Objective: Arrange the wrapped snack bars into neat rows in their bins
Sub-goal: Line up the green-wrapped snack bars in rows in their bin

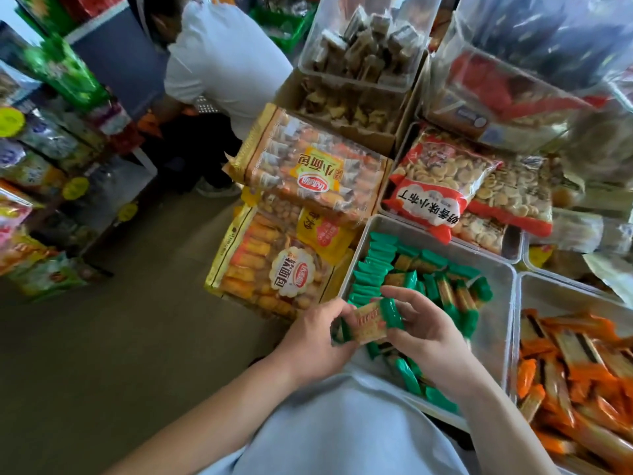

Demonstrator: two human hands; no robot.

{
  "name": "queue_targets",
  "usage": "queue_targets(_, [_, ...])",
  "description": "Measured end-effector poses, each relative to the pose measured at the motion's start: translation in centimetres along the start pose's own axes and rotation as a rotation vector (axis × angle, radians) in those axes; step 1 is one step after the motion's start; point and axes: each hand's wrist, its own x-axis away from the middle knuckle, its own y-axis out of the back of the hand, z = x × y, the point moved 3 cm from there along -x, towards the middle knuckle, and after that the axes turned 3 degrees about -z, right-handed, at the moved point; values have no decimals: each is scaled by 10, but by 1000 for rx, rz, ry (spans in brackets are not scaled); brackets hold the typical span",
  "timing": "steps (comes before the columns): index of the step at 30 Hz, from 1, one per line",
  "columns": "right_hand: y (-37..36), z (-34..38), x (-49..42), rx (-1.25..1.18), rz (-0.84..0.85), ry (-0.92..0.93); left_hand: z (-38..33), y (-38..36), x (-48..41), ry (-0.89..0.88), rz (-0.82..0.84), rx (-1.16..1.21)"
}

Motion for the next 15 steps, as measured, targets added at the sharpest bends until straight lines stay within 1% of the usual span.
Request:
queue_targets(3, [3,-4,-4,-41,-6,19,-1,2,5,33,-69,26])
queue_targets(5, [5,-6,-4,-74,-49,-11,-3,1,7,27,-83,39])
queue_targets(6, [6,-5,-4,-51,-88,-23,-3,0,7,23,-83,40])
queue_targets(9, [9,-9,-4,130,-207,-41,1,-3,6,19,-71,23])
queue_targets(11, [12,-15,-7,315,-264,-23,7,-2,5,39,-84,9])
queue_targets(13, [13,-20,-10,479,-266,-8,18,5,4,76,-165,-36])
queue_targets(15, [5,-27,-16,528,-200,-8,30,11,2,110,-233,-81])
